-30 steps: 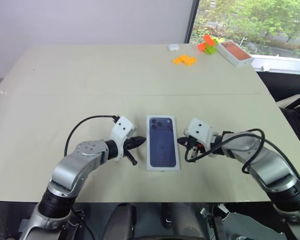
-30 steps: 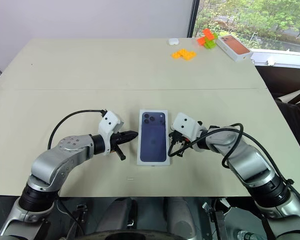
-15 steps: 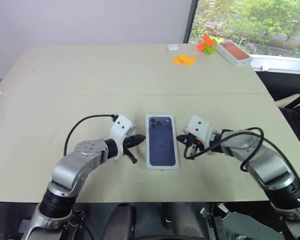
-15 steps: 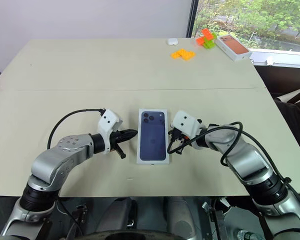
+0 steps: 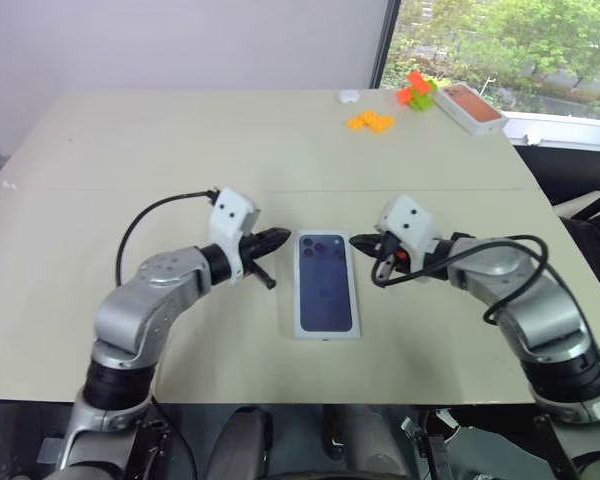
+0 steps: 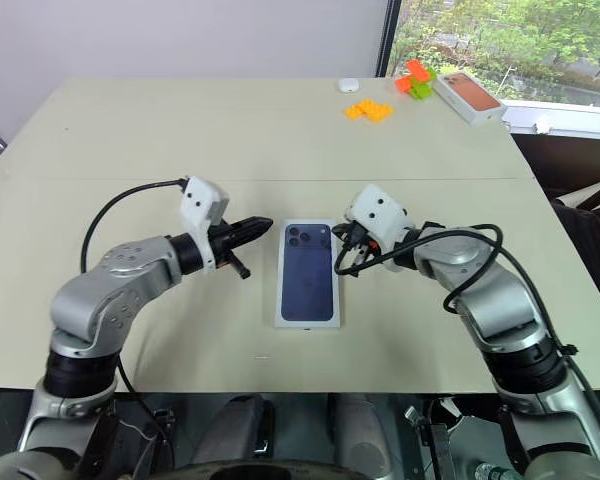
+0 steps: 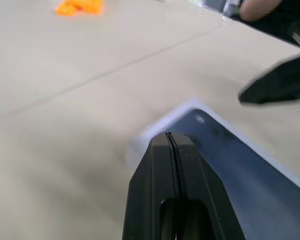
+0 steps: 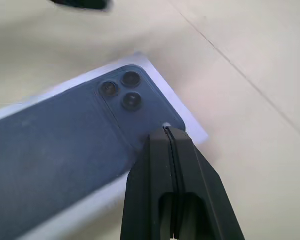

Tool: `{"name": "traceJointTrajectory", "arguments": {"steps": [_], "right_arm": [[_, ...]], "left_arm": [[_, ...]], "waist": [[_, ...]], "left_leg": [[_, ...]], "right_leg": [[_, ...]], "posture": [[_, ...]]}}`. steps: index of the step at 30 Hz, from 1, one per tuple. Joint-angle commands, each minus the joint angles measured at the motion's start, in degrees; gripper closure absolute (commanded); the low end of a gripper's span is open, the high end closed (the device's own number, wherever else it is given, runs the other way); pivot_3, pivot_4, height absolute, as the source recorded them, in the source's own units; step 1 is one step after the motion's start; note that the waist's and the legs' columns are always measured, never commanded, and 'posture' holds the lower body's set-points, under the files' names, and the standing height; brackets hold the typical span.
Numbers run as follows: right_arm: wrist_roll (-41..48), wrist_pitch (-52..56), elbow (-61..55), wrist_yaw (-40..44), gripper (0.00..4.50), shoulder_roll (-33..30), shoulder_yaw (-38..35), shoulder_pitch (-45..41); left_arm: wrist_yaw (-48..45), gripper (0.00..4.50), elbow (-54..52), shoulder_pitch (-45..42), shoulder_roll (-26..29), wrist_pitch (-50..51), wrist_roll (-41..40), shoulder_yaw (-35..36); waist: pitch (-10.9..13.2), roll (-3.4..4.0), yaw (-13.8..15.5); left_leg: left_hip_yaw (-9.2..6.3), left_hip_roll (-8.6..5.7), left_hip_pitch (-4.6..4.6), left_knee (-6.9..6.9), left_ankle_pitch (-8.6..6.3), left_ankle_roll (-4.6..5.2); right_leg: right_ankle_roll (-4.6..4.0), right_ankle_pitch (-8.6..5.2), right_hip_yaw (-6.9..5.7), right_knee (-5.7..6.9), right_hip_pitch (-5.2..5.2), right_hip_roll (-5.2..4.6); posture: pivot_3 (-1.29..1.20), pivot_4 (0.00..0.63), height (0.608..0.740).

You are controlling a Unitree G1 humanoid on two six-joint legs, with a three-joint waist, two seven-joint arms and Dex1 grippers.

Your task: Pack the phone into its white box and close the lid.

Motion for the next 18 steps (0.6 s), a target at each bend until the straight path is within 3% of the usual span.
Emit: {"name": "traceJointTrajectory", "arguments": {"steps": [1,7,18], "right_arm": [[-2.2,-1.0,2.9,-2.7,4.50,2.5,1.5,-2.2],[-4.1,-0.3,7.5,-4.7,4.50,5.4,2.9,-2.8],[-5.1,-1.4,4.5,-3.2,4.50,3.7,3.6,1.2]], "left_arm": [[3.7,4.45,6.0,-2.7,-1.6,-1.8,6.4,-5.4],[3.9,4.45,10.9,-4.0,-3.8,-1.5,8.8,-7.8],[1.6,4.45,7.8,-0.2,-2.6,-1.9,9.6,-7.9]], "waist": [[0.0,0.00,-0.1],[0.0,0.02,-0.1],[-0.2,0.03,-0.2]], "left_leg": [[0.00,-0.02,0.00,0.00,0.00,0.00],[-0.02,0.03,-0.09,-0.02,0.00,0.00],[-0.02,0.03,0.01,-0.02,0.00,0.00]], "right_leg": [[0.00,0.00,0.00,0.00,0.00,0.00],[0.00,0.00,0.00,0.07,-0.17,0.02],[0.00,0.00,0.00,0.07,-0.06,0.01]], "posture": [[0.00,0.150,0.740],[0.00,0.150,0.740],[0.00,0.150,0.740]]}}
